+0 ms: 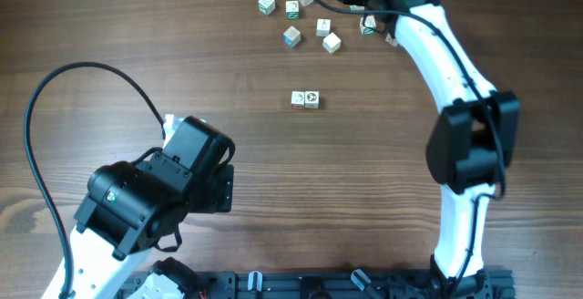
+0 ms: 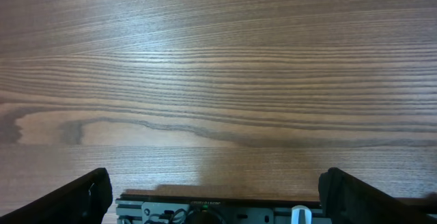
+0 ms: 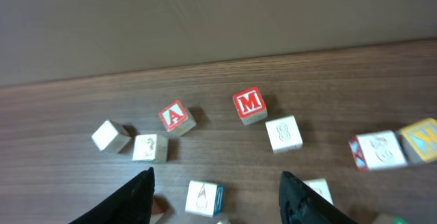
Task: Form a horizontal line
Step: 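Raise the right gripper and move it back to the cluster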
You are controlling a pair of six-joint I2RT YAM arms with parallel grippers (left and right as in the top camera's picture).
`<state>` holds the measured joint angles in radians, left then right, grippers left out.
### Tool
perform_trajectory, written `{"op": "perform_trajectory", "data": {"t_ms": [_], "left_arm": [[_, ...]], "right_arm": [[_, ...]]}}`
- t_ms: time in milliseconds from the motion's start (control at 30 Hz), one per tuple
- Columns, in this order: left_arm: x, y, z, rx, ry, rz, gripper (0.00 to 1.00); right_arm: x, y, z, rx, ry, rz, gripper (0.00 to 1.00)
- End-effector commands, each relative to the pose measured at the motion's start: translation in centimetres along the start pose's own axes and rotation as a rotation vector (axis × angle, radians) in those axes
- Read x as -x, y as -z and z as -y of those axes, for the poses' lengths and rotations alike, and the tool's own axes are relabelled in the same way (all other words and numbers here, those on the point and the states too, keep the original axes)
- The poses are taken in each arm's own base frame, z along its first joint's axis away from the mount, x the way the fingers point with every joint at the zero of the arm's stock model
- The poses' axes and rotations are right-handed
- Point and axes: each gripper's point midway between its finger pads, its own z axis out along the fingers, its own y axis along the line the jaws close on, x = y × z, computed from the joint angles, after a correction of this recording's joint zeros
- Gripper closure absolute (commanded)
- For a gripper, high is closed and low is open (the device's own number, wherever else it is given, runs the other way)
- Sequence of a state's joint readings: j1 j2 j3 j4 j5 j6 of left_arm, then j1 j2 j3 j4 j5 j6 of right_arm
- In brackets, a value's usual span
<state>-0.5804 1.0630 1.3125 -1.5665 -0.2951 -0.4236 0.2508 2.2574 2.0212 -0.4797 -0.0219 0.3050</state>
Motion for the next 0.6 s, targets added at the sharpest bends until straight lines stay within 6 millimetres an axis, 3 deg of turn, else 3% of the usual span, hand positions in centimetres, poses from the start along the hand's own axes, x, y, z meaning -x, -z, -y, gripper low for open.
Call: {"op": "perform_trajectory", "data": {"t_ms": [0,333,567], "left_arm": [[0.1,-0.1,-0.3,0.017,0.001,0.004,0.00],[0.1,-0.1,-0.3,0.017,0.001,0.004,0.00],[0.1,-0.1,-0.3,0.017,0.001,0.004,0.00]], "right_arm": [[0.5,-2.6,0.8,-0.014,0.034,-0.006,0.39],[-2.3,-7.7,4.1,-0.005,-0.001,-0.055,0.37],[-4.5,-10.5,5.0,-0.010,-0.006,-0.067,0.35]]}}
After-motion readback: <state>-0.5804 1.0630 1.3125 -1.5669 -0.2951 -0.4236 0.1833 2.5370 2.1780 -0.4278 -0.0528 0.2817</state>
